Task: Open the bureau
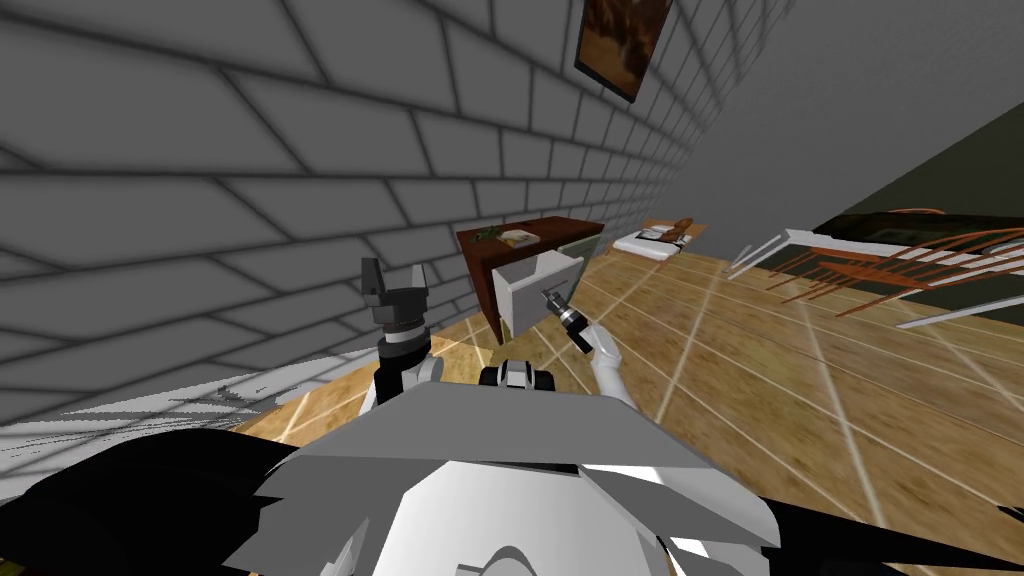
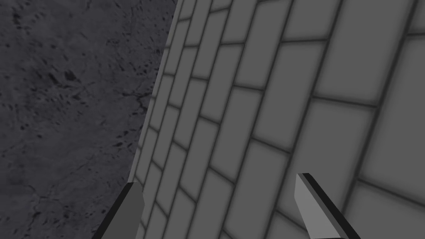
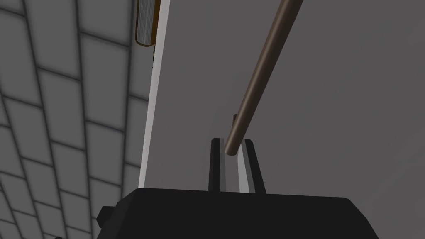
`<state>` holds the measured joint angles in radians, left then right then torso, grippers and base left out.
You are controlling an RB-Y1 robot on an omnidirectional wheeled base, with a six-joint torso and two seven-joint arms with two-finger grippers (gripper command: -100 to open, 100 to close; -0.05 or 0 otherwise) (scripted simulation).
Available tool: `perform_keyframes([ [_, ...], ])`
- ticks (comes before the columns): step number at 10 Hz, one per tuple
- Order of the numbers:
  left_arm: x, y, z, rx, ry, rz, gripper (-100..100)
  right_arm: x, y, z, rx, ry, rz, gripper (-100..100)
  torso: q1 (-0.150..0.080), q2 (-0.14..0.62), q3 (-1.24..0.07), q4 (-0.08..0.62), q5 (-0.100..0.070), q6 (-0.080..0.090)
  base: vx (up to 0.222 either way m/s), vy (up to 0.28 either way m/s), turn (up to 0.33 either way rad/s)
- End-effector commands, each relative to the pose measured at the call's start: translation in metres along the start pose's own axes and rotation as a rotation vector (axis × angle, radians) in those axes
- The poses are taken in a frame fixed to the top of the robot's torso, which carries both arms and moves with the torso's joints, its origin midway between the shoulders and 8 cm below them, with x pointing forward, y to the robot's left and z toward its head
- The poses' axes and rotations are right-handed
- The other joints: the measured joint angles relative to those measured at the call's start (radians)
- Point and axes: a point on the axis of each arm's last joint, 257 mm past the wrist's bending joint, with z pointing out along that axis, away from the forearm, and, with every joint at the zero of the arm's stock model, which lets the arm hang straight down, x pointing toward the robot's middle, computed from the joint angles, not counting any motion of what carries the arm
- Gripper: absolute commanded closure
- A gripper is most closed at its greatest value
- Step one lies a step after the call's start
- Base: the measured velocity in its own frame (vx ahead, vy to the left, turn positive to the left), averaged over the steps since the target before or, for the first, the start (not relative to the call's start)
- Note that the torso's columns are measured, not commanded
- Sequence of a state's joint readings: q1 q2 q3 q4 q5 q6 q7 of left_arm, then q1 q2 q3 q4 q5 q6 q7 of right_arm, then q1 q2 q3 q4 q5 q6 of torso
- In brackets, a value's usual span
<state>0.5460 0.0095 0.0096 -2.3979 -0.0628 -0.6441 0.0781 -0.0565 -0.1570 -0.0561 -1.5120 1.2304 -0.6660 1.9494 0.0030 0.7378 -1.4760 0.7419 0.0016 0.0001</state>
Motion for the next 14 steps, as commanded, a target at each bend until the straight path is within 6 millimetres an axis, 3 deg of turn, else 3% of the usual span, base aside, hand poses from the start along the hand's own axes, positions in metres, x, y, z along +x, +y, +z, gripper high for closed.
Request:
perform_keyframes([
  [1,0.000,0.000,0.000,0.000,0.000,0.000,0,-0.002,0.061,-0.030,-0.127,0.017,0.147,-100,-0.012,-0.002,-0.001,-0.004,-0.003,0.003,-0.090,-0.287,-0.453],
  [3,0.000,0.000,0.000,0.000,0.000,0.000,0,-0.016,0.092,-0.034,-0.180,0.043,0.293,-100,-0.002,0.001,0.000,-0.004,-0.002,0.000,-0.067,-0.114,-0.463],
  [4,0.000,0.000,0.000,0.000,0.000,0.000,0,-0.023,0.093,-0.031,-0.183,0.039,0.323,-100,0.008,0.000,0.000,-0.004,0.001,-0.001,-0.006,0.014,-0.490],
  [6,0.000,0.000,0.000,0.000,0.000,0.000,0,-0.044,0.094,-0.026,-0.188,0.003,0.382,-100,0.004,-0.002,-0.001,-0.004,0.001,-0.001,0.002,0.040,-0.409],
  [8,0.000,0.000,0.000,0.000,0.000,0.000,0,-0.044,0.094,-0.026,-0.188,0.004,0.388,-100,-0.005,0.000,0.000,-0.004,-0.002,0.000,0.002,0.011,-0.432],
  [9,0.000,0.000,0.000,0.000,0.000,0.000,0,-0.049,0.143,-0.063,-0.304,0.050,0.483,-100,-0.006,0.000,0.000,-0.004,-0.003,0.000,0.025,-0.172,-0.385],
  [11,0.000,0.000,0.000,0.000,0.000,0.001,0,-0.059,0.165,-0.074,-0.367,0.076,0.570,-100,-0.017,0.000,0.000,-0.004,-0.006,0.000,0.004,-0.271,-0.447],
  [12,0.000,0.000,0.000,0.000,0.000,0.000,0,-0.071,0.182,-0.082,-0.403,0.089,0.644,-100,-0.005,0.002,0.001,-0.003,-0.003,0.000,-0.008,-0.086,-0.392],
  [14,0.000,0.000,0.000,0.000,0.000,0.000,0,-0.089,0.196,-0.090,-0.438,0.090,0.735,-100,0.010,0.002,0.001,-0.003,0.002,-0.001,-0.008,0.017,-0.440],
])
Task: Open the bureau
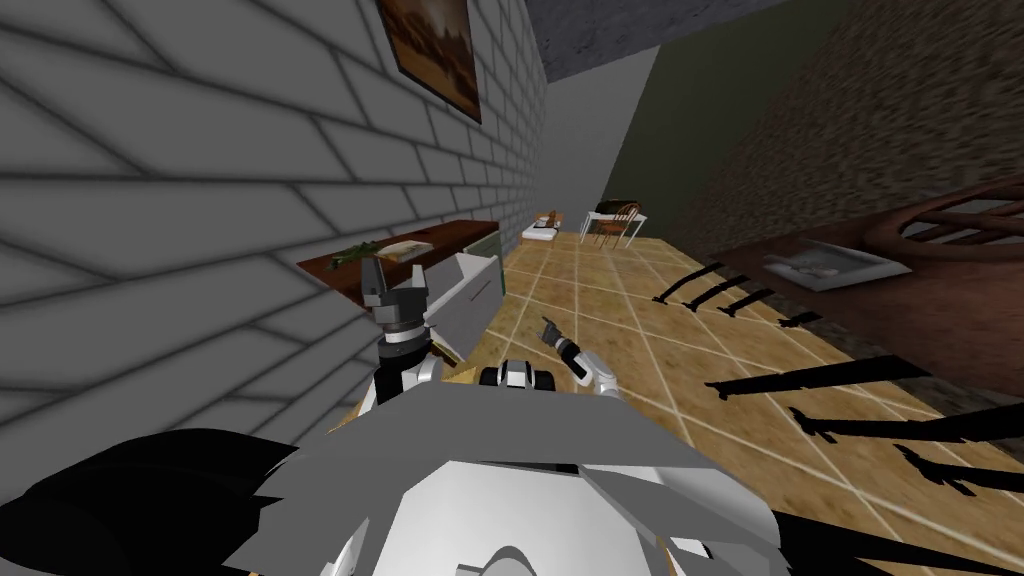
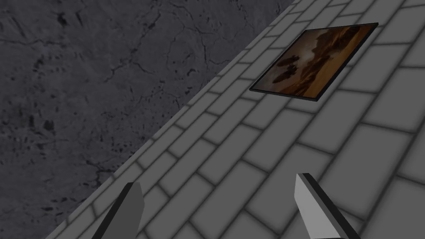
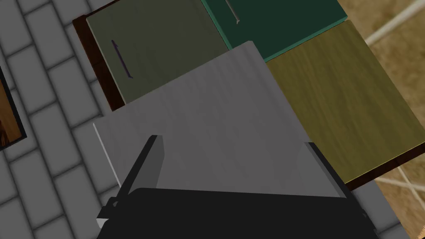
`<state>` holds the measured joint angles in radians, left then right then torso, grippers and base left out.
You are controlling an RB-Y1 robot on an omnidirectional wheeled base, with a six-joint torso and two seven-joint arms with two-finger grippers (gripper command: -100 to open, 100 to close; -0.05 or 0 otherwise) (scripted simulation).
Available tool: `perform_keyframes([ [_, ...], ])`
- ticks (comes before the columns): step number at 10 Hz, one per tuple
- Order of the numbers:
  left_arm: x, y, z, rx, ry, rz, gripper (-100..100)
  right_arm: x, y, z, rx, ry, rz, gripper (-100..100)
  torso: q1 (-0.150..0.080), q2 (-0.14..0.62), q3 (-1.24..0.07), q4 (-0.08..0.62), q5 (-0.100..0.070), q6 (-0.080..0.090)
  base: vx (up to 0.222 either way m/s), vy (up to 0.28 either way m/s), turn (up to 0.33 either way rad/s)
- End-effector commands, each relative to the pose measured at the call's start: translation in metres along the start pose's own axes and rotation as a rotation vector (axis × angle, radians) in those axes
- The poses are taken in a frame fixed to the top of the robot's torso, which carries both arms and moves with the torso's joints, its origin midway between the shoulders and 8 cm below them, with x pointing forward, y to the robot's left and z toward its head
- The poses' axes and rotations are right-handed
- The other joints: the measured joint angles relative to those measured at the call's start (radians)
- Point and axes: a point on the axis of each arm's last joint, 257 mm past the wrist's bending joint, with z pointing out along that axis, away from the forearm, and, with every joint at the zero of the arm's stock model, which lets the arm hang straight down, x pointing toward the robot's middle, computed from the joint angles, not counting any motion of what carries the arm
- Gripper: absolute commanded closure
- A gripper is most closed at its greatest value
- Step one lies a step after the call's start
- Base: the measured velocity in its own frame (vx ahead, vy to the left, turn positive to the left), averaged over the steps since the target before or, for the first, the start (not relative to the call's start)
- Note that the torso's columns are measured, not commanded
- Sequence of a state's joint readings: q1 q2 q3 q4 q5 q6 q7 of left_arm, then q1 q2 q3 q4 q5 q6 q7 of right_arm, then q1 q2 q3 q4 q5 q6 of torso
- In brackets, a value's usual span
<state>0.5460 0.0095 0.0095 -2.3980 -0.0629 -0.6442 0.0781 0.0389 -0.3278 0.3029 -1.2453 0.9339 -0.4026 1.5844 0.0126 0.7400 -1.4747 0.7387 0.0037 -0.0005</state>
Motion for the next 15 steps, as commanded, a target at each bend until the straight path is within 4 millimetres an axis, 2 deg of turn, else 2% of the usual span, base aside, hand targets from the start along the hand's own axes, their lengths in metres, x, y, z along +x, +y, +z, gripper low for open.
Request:
perform_keyframes([
  [1,0.000,0.000,0.000,0.000,0.000,0.000,0,0.000,0.018,-0.001,-0.031,0.001,0.072,-100,-0.005,-0.001,-0.001,0.000,-0.001,0.000,-0.008,0.037,-0.450],
  [3,0.000,0.000,0.000,0.000,0.000,0.000,0,0.000,0.018,-0.001,-0.031,0.001,0.072,-100,-0.014,-0.003,-0.002,-0.001,-0.004,0.000,-0.004,0.017,-0.405],
  [4,0.000,0.000,0.000,0.000,0.000,0.000,0,0.034,0.072,-0.033,-0.129,0.097,0.163,-100,-0.015,-0.003,-0.002,-0.001,-0.005,0.000,0.079,-0.198,-0.454],
  [5,0.000,0.000,0.000,0.000,0.000,0.000,0,0.043,0.089,-0.041,-0.171,0.135,0.191,-100,-0.026,-0.006,-0.004,-0.002,-0.007,0.001,0.095,-0.278,-0.495],
  [6,0.000,0.000,0.000,0.000,0.000,0.001,0,0.057,0.114,-0.052,-0.212,0.190,0.234,-100,-0.024,-0.005,-0.004,-0.002,-0.008,0.001,0.077,-0.180,-0.473],
  [8,0.000,0.000,0.000,0.000,0.000,0.000,0,0.053,0.142,-0.060,-0.254,0.205,0.332,-100,-0.004,0.002,0.001,0.000,-0.002,0.000,0.026,-0.034,-0.443],
  [9,0.000,0.000,0.000,0.000,0.000,0.000,0,0.047,0.147,-0.060,-0.262,0.200,0.364,-100,-0.002,0.003,0.002,0.001,-0.001,0.000,-0.008,0.034,-0.435],
  [12,0.000,0.000,0.000,0.000,0.000,0.000,0,0.047,0.147,-0.060,-0.260,0.203,0.383,-100,-0.014,-0.002,-0.002,-0.001,-0.004,0.000,-0.016,0.016,-0.436],
  [13,0.000,0.000,0.000,0.000,0.000,0.000,0,0.081,0.197,-0.112,-0.346,0.333,0.454,-100,-0.015,-0.003,-0.002,-0.001,-0.004,0.000,0.137,-0.146,-0.430],
  [14,0.000,0.000,0.000,0.000,0.000,0.000,0,0.100,0.224,-0.135,-0.389,0.406,0.489,-100,-0.022,-0.010,-0.006,-0.003,-0.006,0.001,0.234,-0.200,-0.391],
  [15,0.000,0.000,0.000,0.000,0.000,0.001,0,0.117,0.234,-0.159,-0.415,0.461,0.515,-100,-0.021,-0.012,-0.008,-0.004,-0.006,0.001,0.156,-0.142,-0.417],
])
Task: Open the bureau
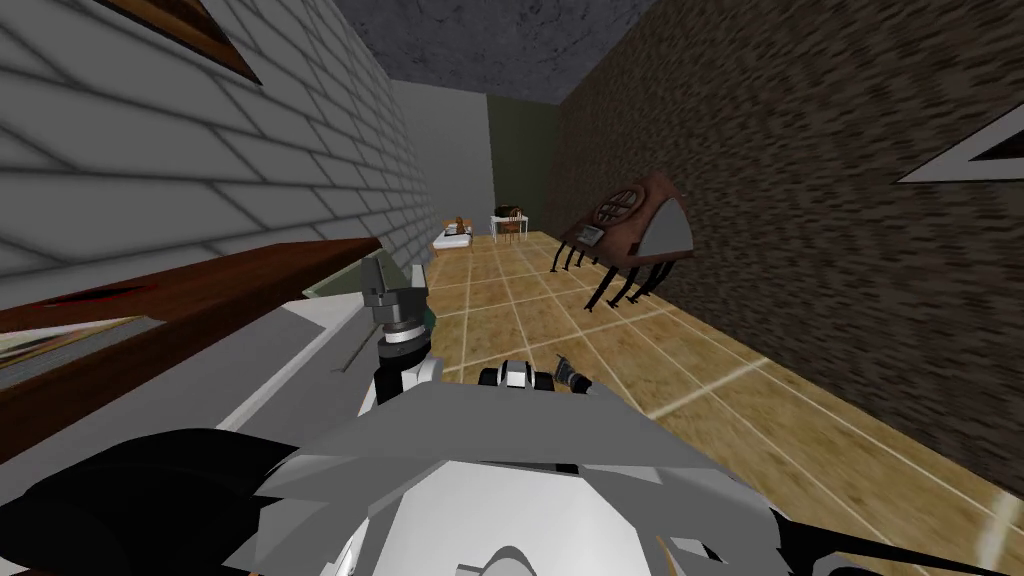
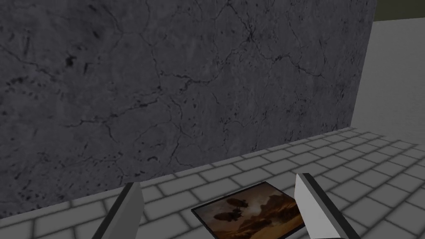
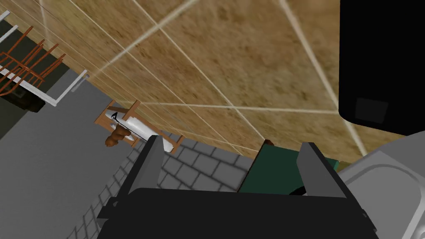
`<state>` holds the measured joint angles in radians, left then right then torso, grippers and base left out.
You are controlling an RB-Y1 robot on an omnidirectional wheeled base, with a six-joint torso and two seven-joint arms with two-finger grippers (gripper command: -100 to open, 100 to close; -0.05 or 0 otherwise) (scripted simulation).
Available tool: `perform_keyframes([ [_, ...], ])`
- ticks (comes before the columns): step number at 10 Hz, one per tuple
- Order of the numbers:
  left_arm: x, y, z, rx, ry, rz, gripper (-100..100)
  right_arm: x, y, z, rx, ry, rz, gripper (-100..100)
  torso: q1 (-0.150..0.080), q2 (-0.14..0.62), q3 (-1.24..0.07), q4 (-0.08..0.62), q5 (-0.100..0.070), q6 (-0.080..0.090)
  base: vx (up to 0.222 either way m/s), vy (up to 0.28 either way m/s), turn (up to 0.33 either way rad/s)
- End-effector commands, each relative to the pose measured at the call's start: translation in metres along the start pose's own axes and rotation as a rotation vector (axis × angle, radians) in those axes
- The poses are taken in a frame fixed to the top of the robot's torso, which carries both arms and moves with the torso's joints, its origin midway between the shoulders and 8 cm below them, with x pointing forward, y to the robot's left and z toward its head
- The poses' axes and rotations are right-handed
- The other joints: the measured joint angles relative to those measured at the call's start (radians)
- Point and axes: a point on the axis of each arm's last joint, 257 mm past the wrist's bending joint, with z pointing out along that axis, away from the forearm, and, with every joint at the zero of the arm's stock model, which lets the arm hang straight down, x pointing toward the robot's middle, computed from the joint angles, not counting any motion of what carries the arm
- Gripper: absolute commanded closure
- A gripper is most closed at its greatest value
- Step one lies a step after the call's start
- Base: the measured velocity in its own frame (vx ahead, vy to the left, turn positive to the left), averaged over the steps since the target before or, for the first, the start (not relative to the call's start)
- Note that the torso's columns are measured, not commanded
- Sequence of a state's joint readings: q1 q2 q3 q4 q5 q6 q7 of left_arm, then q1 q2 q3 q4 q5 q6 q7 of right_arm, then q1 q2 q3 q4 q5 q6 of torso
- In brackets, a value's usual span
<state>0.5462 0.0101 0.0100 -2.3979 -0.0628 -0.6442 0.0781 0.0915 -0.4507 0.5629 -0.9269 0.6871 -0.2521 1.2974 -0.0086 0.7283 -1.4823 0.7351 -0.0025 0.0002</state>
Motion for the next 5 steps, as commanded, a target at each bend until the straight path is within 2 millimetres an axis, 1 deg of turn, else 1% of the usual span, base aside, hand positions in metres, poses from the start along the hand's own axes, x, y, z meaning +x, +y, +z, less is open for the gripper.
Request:
perform_keyframes([
  [1,0.000,0.000,0.000,0.000,0.000,0.000,0,0.052,0.036,-0.023,-0.050,0.123,0.121,-100,0.007,0.008,0.005,0.002,0.002,0.000,0.050,-0.066,-0.418],
  [2,0.000,0.000,0.000,0.000,0.000,0.000,0,0.052,0.039,-0.023,-0.052,0.126,0.146,-100,0.014,0.017,0.011,0.005,0.003,-0.001,-0.012,-0.006,-0.381],
  [3,0.000,0.000,0.000,0.000,0.000,-0.001,0,0.054,0.049,-0.023,-0.069,0.142,0.157,-100,0.016,0.020,0.013,0.006,0.004,-0.001,-0.027,0.018,-0.376],
  [4,0.000,0.000,0.000,0.000,0.000,-0.001,0,0.052,0.060,-0.023,-0.088,0.146,0.171,-100,0.014,0.016,0.011,0.005,0.004,0.000,-0.031,0.022,-0.383],
  [5,0.000,0.000,0.000,0.000,0.000,-0.001,0,0.052,0.061,-0.023,-0.089,0.146,0.182,-100,0.011,0.012,0.008,0.004,0.003,0.000,-0.024,0.014,-0.371],
])
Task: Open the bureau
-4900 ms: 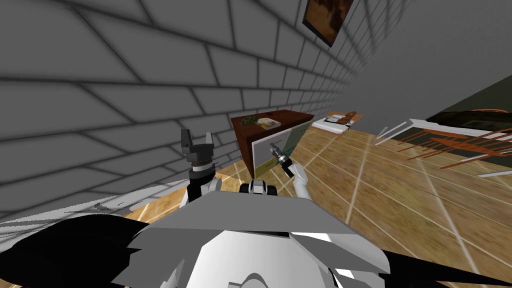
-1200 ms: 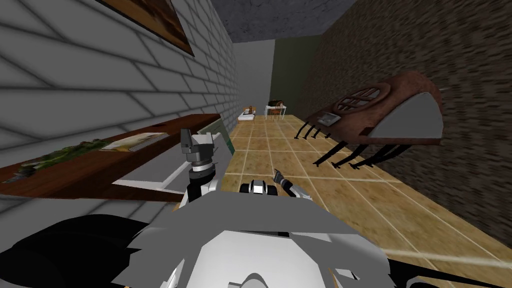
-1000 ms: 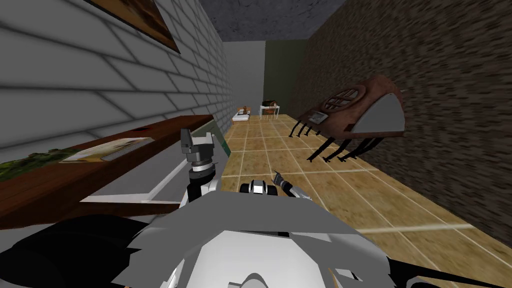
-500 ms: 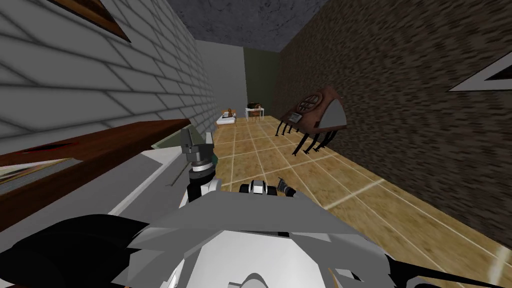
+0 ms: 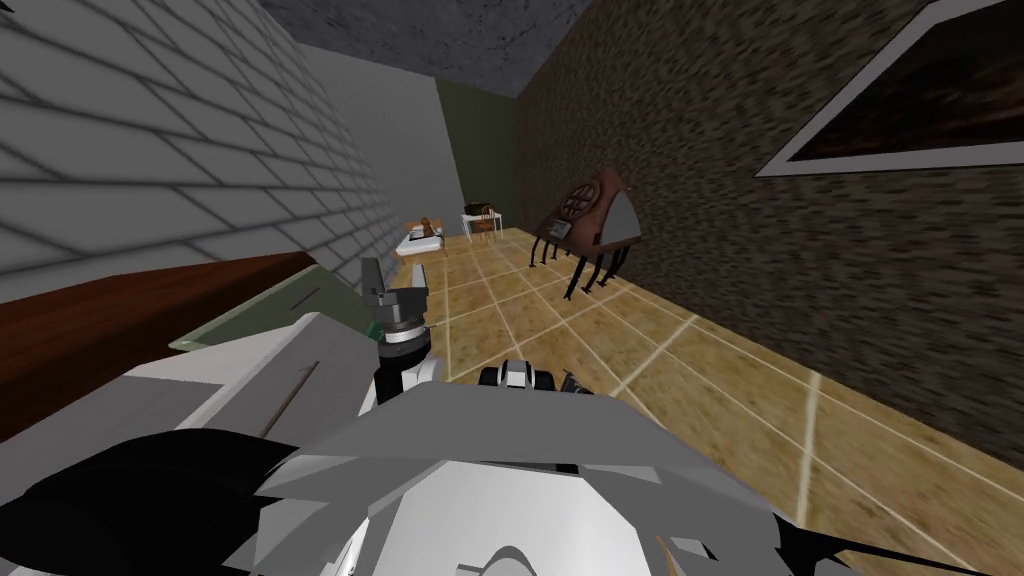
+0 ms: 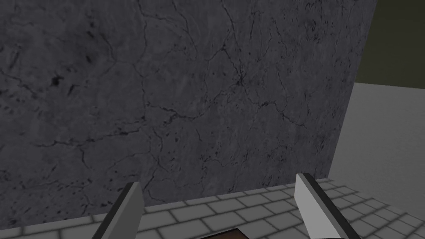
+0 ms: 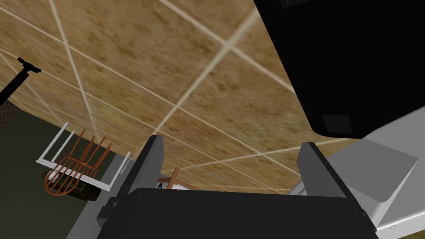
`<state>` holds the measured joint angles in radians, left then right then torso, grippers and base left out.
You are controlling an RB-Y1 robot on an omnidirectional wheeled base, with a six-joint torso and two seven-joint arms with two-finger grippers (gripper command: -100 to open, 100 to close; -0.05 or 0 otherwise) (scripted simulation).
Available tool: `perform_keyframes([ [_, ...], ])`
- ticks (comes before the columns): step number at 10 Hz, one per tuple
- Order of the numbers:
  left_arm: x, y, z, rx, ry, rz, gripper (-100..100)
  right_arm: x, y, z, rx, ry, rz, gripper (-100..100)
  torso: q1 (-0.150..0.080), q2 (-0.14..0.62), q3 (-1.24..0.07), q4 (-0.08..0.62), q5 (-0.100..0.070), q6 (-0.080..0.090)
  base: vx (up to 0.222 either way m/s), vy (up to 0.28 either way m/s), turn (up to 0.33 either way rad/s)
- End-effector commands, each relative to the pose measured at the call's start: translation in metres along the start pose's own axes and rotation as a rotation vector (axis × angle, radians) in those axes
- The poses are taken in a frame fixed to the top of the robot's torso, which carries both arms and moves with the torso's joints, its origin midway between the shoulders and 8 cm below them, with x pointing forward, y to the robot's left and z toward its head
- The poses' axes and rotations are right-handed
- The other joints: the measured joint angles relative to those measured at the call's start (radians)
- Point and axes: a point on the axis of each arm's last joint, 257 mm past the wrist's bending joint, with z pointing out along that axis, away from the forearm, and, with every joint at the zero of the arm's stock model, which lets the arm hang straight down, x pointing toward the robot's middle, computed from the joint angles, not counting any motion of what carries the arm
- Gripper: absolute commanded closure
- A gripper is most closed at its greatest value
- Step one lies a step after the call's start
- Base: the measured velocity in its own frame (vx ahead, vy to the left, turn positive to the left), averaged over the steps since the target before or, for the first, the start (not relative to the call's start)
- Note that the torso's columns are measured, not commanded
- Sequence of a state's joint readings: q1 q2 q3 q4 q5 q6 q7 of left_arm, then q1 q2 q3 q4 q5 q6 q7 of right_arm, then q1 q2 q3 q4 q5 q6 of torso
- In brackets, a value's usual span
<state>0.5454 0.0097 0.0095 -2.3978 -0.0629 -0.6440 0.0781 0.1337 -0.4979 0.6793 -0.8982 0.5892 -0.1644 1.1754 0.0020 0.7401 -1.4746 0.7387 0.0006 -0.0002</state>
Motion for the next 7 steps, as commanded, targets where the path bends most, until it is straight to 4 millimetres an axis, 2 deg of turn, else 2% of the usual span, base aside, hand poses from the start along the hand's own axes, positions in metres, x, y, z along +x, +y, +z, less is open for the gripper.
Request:
perform_keyframes([
  [1,0.000,0.000,0.000,0.000,0.000,0.000,0,-0.002,0.007,0.001,-0.013,0.005,0.022,-100,-0.002,-0.003,-0.002,-0.001,-0.001,0.000,-0.008,0.004,-0.446],
  [2,0.000,0.000,0.000,0.000,0.000,0.000,0,-0.002,0.007,0.001,-0.013,0.005,0.022,-100,-0.003,-0.005,-0.003,-0.002,-0.001,0.000,0.004,-0.001,-0.362],
  [3,0.000,0.000,0.000,0.000,0.000,0.000,0,0.024,-0.015,-0.003,0.017,0.058,0.070,-100,-0.003,-0.005,-0.003,-0.001,-0.001,0.000,-0.147,-0.072,0.292],
  [4,0.000,0.000,0.000,0.000,0.000,0.000,0,0.024,-0.015,-0.003,0.018,0.057,0.098,-100,-0.006,0.004,0.002,0.001,-0.001,-0.002,-0.185,-0.100,0.512],
  [5,0.000,0.000,0.000,0.000,0.000,0.000,0,0.049,-0.037,-0.009,0.052,0.108,0.128,-100,-0.005,0.005,0.003,0.002,-0.002,-0.001,-0.246,-0.121,0.463],
  [6,0.000,0.000,0.000,0.000,0.000,0.000,0,0.049,-0.037,-0.009,0.053,0.107,0.150,-100,-0.005,0.005,0.003,0.001,-0.001,0.000,-0.231,-0.070,0.443],
  [7,0.000,0.000,0.000,0.000,0.000,0.000,0,0.049,-0.037,-0.009,0.054,0.107,0.168,-100,-0.001,0.000,0.000,0.000,-0.001,0.000,-0.103,-0.013,0.404],
])
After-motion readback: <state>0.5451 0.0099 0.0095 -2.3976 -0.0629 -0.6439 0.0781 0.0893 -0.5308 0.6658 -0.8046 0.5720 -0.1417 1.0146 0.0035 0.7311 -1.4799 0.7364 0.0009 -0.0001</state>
